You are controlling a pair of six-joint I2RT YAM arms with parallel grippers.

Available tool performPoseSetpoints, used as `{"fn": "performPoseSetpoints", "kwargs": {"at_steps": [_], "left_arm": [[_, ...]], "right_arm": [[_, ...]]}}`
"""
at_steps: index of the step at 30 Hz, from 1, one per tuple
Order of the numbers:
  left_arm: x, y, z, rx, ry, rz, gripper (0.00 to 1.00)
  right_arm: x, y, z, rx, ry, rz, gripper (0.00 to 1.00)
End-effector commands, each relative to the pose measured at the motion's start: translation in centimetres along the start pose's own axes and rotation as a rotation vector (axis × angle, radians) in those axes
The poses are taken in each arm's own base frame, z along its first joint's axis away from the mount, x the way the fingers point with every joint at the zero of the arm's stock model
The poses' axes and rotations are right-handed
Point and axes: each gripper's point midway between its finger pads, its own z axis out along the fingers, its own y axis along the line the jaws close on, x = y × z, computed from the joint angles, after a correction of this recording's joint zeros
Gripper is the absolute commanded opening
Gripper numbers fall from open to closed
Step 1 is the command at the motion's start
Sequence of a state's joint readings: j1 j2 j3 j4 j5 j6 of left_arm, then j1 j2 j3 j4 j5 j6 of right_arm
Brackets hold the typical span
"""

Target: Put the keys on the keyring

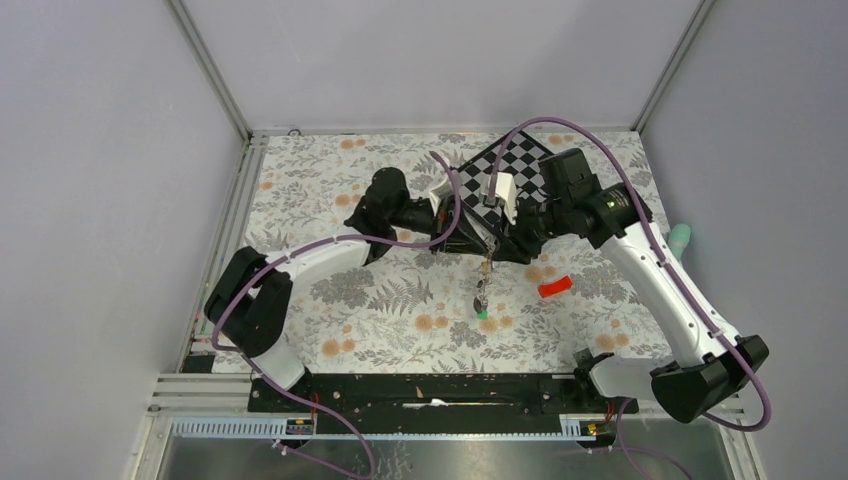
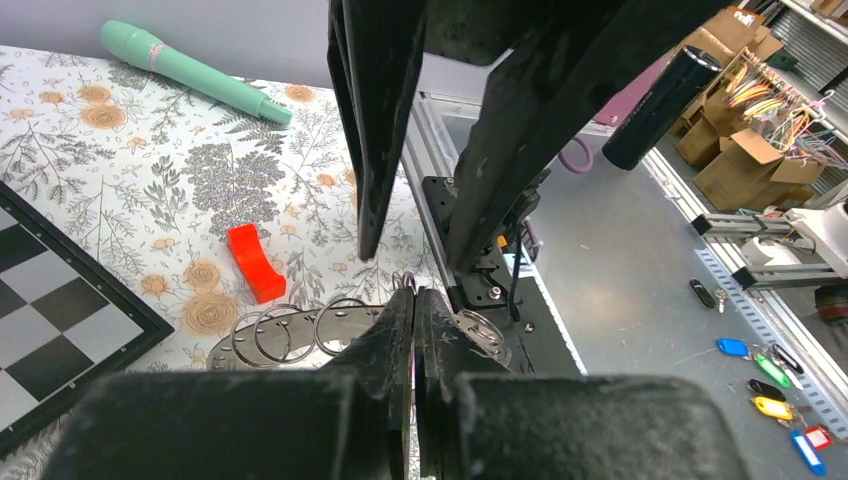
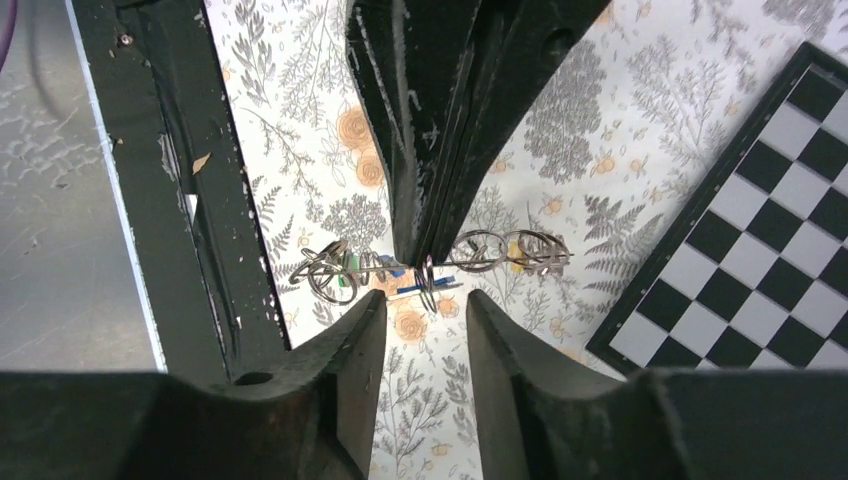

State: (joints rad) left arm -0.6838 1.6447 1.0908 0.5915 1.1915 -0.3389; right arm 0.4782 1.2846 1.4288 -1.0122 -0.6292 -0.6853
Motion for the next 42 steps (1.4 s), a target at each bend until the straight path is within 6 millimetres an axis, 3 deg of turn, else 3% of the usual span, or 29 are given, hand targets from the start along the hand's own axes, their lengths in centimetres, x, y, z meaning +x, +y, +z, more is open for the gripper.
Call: {"fn": "performPoseSetpoints", "kwargs": {"at_steps": [1, 6, 18, 22, 31, 42], "left_arm": [[-4.5, -3.0, -1.5, 0.030, -0.106, 0.142, 0.00], [-4.8, -4.2, -2.1, 0.042, -0.141, 0.158, 0.00], [-4.3, -5.9, -2.4, 0.092, -0.143, 0.190, 0.00], [-3.9, -6.3, -2.5, 0.109, -0.134, 0.205, 0.00], [-3.9, -7.3, -2.7, 0.146, -0.137, 0.253, 0.00], [-3.4, -7.9, -2.4, 0.167, -0.160, 0.285, 0.00]], "right_arm": [[-2.4, 0.9, -0.9, 0.001, -0.110, -0.026, 0.46], [-2.3, 1.4, -0.6, -0.027, -0.158, -0.008, 0.51], [-3.0, 2.5, -0.2, -0.131, -0.238, -0.040, 0.42], [-2.7, 2.9, 0.0, -0.151, -0.241, -0.045, 0.34], [-2.1, 3.4, 0.4, -0.178, -0.243, -0.051, 0.02], [-2.8, 4.5, 0.9, -0.275, -0.294, -0.022, 0.00]]}}
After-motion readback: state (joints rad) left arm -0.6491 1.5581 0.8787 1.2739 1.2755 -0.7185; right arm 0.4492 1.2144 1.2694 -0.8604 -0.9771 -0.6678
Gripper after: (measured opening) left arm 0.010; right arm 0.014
